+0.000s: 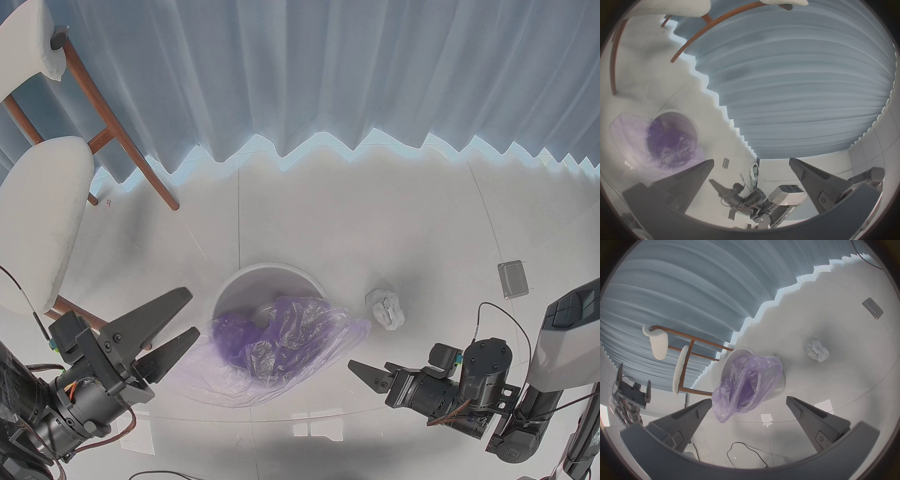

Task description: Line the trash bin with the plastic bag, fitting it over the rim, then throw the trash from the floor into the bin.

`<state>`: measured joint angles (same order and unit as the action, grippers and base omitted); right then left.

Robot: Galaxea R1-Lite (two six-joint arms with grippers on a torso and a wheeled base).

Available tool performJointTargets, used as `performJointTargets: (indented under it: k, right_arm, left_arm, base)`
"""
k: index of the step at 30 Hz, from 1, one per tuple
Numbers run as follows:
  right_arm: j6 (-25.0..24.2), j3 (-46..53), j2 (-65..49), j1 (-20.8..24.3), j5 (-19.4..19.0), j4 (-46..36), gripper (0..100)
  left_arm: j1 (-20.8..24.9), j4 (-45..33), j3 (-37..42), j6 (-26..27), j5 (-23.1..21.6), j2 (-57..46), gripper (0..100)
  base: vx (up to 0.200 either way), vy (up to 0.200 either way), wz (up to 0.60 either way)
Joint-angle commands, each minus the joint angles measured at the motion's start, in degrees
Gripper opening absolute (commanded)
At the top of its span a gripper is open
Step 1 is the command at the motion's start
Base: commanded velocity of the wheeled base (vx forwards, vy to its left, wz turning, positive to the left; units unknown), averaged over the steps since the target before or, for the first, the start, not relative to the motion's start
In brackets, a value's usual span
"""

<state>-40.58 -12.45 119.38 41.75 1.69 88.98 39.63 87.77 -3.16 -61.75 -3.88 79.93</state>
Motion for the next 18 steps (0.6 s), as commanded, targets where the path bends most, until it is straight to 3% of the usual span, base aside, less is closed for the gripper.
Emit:
performJointTargets:
  k: [1, 4, 9, 13, 16, 18]
  right_arm:
    - [-0.1, -0.1, -1.0, -0.2, 0.0, 1.0, 100]
    - [-0.8, -0.3, 0.8, -0.4, -0.1, 1.0, 100]
    - [-3.8, -1.2, 2.8, -0.4, -0.3, 1.0, 100]
    - [-5.2, -1.8, 3.6, -0.6, -0.3, 1.0, 100]
    - [-6.0, -2.2, 4.0, -1.2, -0.5, 1.0, 100]
    - [-6.3, -2.5, 4.0, -1.2, -0.6, 1.0, 100]
  left_arm:
    - [-1.7, -5.5, 3.2, 1.0, -1.3, -2.9, 100]
    - [0.4, -13.9, 3.2, 5.8, -0.5, -2.0, 100]
    - [6.0, -15.1, 3.2, 5.2, -0.3, -2.0, 100]
    - [6.5, -14.9, 3.2, 4.4, -0.4, 1.6, 100]
    - [6.4, -14.3, 2.7, 1.1, -0.5, 6.3, 100]
    - [5.2, -13.9, 1.0, -4.9, -0.7, 12.2, 100]
  base:
    - [0.000, 0.000, 0.00]
    - [0.000, 0.000, 0.00]
    - [0.000, 0.000, 0.00]
    - [0.000, 0.000, 0.00]
    - [0.000, 0.000, 0.00]
    - [0.000, 0.000, 0.00]
